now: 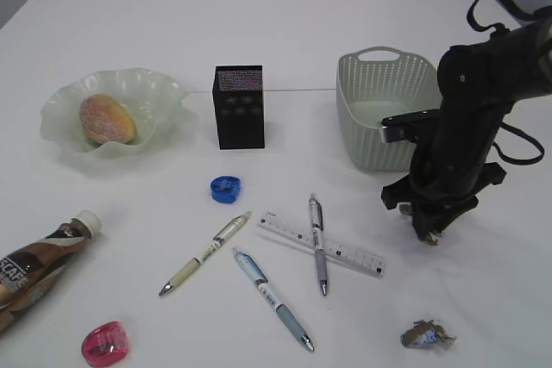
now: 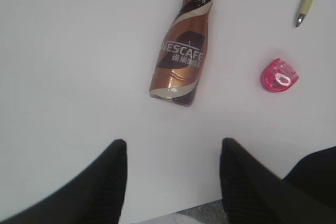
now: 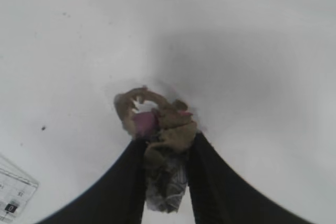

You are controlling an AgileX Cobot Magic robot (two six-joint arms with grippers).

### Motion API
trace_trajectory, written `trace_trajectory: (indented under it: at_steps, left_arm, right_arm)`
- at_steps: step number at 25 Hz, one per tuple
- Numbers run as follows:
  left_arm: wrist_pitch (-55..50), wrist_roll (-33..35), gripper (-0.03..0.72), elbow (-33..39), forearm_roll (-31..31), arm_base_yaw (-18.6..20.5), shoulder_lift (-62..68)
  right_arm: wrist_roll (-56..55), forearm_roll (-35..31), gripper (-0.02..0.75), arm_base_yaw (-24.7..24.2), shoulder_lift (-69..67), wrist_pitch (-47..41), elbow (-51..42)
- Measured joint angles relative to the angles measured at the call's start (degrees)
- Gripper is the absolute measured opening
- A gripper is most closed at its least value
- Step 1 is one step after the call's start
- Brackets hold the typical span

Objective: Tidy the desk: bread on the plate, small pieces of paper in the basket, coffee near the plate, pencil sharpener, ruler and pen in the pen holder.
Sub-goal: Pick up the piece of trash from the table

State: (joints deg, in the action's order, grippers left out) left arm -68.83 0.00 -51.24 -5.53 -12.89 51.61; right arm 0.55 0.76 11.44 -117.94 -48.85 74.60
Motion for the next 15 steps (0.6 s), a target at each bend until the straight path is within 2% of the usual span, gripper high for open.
trace_trajectory:
  at_steps: [10, 12, 15]
  left_arm:
    - [1.12, 0.0, 0.416, 0.0, 0.0, 0.0, 0.0]
    - [1.12, 0.0, 0.437, 0.0, 0.0, 0.0, 0.0]
    - [1.22, 0.0, 0.421, 0.0, 0.0, 0.0, 0.0]
  right_arm:
    - [-0.55, -0.34, 0.194, 0.0, 10.29, -1.28, 0.0]
    - [-0.55, -0.34, 0.194, 0.0, 13.27, 0.09, 0.0]
    - [-0.55, -0.34, 0.194, 0.0, 16.18, 3.46, 0.93]
